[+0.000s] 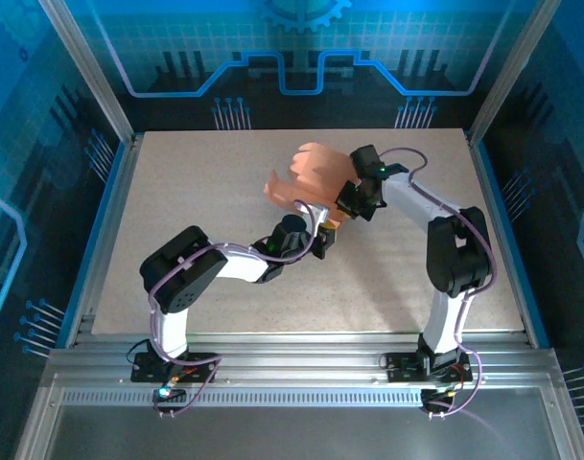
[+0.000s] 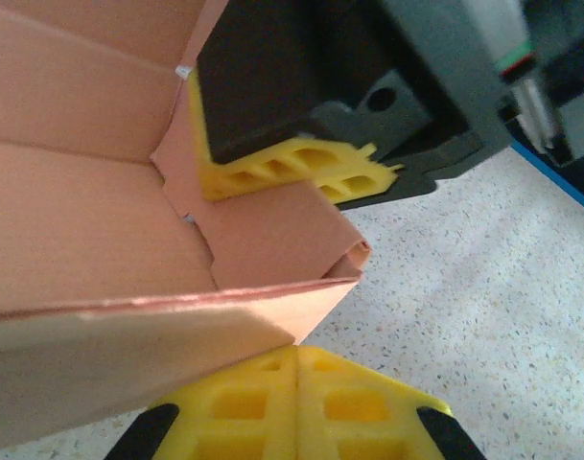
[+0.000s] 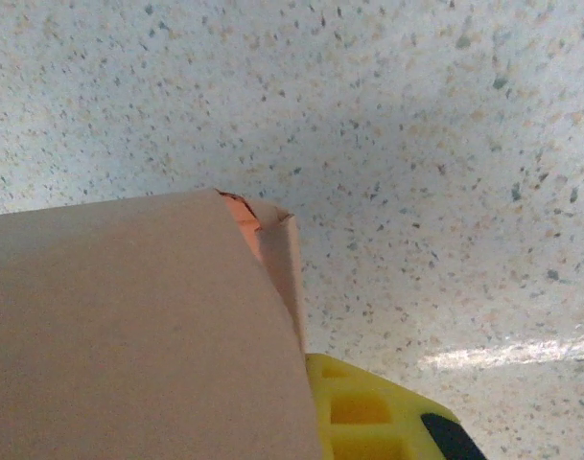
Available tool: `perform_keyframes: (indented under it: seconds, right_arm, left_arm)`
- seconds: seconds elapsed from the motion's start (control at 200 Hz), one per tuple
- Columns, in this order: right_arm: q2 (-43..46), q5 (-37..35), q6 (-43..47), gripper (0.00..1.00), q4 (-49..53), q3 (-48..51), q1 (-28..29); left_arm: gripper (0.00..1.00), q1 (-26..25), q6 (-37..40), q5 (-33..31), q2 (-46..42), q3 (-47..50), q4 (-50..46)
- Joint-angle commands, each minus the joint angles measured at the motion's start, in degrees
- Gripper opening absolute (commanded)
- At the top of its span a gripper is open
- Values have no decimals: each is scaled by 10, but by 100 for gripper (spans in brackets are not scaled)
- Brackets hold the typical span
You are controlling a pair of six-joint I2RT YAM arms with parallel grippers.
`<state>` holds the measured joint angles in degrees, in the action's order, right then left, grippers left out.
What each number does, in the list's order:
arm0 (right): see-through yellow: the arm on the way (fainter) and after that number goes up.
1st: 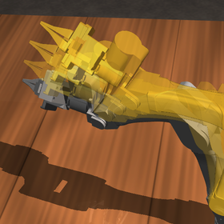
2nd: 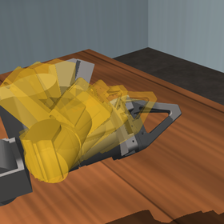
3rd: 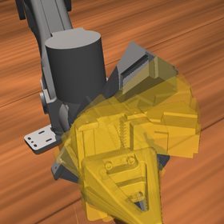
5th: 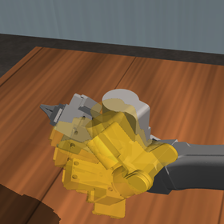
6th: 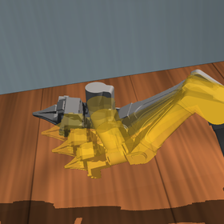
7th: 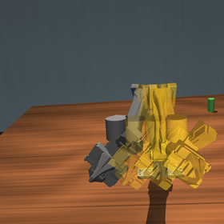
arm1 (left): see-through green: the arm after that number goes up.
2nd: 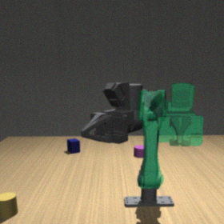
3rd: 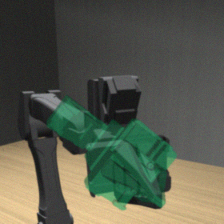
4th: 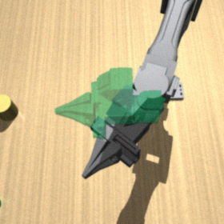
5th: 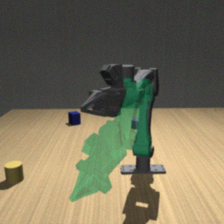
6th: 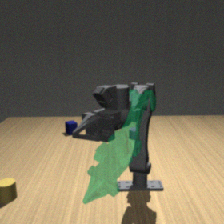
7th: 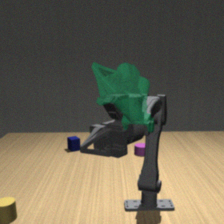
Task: Fold the paper box
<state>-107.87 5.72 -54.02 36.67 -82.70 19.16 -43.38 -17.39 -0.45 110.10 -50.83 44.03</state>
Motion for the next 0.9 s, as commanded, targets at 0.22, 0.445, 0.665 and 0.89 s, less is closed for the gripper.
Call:
perform_keyframes:
  seconds: [0.22, 0.445, 0.665, 0.89]
  right_arm:
    - [12, 0, -23, 0, -2, 11, 52]
    - [4, -25, -72, 0, -22, 25, 100]
    - [-23, -50, -66, 0, -7, -2, 126]
    - [-40, -89, 16, 0, 36, -19, 61]
  left_arm:
    - [5, 27, -35, -11, 16, -38, -47]
    - [7, 34, -56, -18, 34, -66, -73]
    - [7, 44, -74, -13, 32, -61, -71]
    - [17, 46, -86, 28, -33, 14, -61]
